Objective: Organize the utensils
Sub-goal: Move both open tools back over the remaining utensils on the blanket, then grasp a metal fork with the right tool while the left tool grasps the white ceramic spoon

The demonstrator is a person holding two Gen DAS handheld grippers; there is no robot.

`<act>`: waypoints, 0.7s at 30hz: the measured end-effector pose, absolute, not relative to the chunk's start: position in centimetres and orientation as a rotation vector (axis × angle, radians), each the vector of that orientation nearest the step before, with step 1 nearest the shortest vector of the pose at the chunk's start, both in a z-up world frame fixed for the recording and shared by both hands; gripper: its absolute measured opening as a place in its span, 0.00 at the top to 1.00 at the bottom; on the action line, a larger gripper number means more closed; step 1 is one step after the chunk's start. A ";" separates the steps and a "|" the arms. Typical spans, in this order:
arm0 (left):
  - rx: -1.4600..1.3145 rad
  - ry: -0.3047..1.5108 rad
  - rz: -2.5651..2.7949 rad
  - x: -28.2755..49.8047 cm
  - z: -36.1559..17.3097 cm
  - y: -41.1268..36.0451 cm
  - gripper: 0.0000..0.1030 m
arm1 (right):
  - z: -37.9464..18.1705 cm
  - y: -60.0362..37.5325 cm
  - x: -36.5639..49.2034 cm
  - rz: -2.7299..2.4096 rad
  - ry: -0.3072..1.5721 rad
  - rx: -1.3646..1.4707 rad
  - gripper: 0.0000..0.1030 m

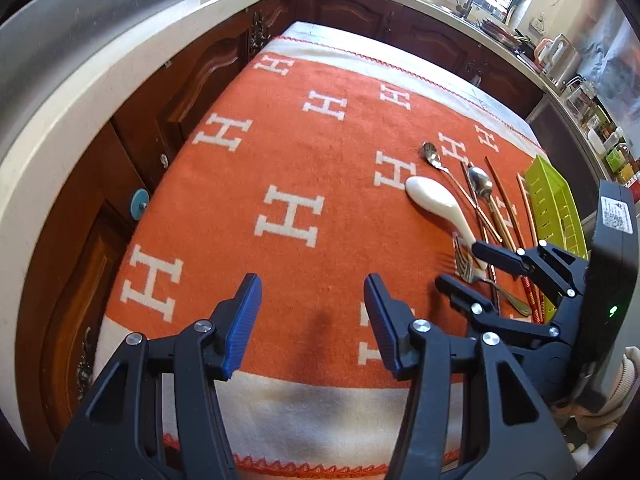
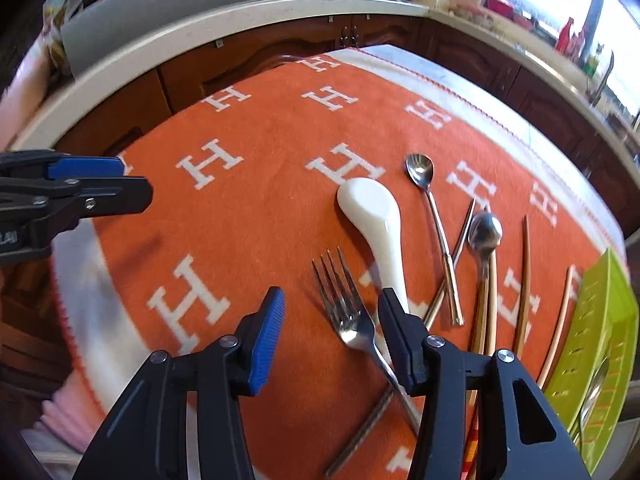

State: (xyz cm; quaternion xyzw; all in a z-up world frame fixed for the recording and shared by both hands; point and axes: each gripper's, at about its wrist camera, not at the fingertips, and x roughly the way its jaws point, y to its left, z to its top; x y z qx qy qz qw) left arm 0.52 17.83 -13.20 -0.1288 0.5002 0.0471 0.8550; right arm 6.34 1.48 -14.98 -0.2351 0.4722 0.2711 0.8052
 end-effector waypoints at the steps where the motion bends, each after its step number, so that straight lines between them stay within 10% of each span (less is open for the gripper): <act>1: -0.272 1.055 0.097 0.5 -13.4 17.8 0.51 | -15.2 1.8 6.2 0.566 0.994 -0.525 0.58; 13: -0.271 1.036 0.029 1.6 -13.3 15.9 0.51 | -15.7 1.4 6.8 0.520 0.964 -0.513 0.95; 21: -0.293 1.046 -0.024 3.1 -13.1 14.8 0.51 | -13.7 -0.9 7.7 0.547 0.988 -0.338 0.97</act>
